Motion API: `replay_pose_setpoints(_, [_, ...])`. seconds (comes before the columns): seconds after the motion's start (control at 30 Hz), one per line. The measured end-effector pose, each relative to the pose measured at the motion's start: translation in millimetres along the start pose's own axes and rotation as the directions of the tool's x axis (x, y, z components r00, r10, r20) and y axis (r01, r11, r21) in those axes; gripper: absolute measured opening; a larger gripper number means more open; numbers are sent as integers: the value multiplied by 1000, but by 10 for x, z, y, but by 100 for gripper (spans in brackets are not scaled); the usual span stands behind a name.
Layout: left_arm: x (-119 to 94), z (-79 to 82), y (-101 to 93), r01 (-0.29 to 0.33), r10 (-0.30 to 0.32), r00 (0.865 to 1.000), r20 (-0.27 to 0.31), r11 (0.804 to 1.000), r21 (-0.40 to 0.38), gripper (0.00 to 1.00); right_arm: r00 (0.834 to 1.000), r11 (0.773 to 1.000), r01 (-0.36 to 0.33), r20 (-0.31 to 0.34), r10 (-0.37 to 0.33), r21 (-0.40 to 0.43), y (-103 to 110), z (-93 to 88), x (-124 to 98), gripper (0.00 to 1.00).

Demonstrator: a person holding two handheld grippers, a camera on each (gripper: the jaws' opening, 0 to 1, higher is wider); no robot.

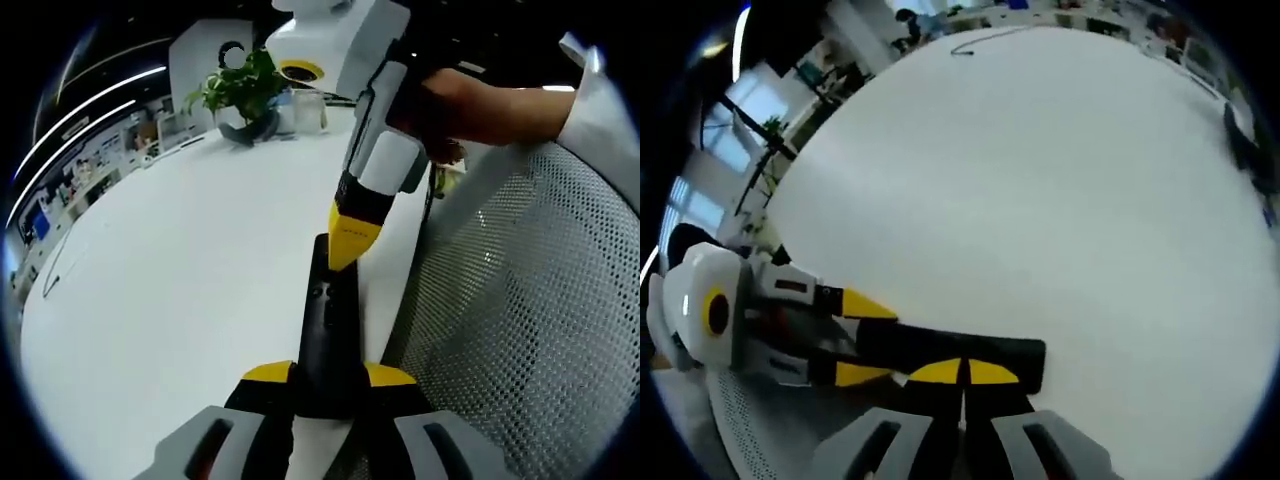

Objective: Press the specified remote control buttons in sequence, fully releasing each button before pressing the next.

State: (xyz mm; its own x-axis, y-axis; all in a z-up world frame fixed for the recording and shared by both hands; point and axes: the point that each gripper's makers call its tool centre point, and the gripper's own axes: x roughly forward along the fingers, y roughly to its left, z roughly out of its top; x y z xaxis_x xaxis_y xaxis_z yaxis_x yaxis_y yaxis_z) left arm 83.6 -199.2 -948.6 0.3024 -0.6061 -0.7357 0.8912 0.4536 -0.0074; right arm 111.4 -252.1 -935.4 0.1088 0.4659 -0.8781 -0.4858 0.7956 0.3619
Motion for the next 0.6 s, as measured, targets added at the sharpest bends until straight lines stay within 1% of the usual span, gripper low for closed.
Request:
replay_pose_setpoints(0.1, [-1,1,0,0,0,1000,-1,1000,1,25,1000,1000,-9,-16,9,30,-13,-36,0,0])
replay_pose_setpoints(0.27, [-1,2,0,0,0,1000,1,1000,0,25,999,999,1,-54,1,34,-12,-101,30,0])
replay_pose_setpoints(0.37, [-3,1,1,0,0,1000,2,1000,-1,25,999,1000,3,-52,-2,29,-12,-97,23,0])
replay_pose_setpoints(0.5, [-3,1,1,0,0,1000,3,1000,0,25,999,999,-6,-51,8,41,-15,-100,23,0])
replay_pose_setpoints(0.6, [-3,1,1,1,-1,1000,4,1000,0,25,998,1000,4,-57,-3,7,-2,-108,32,0])
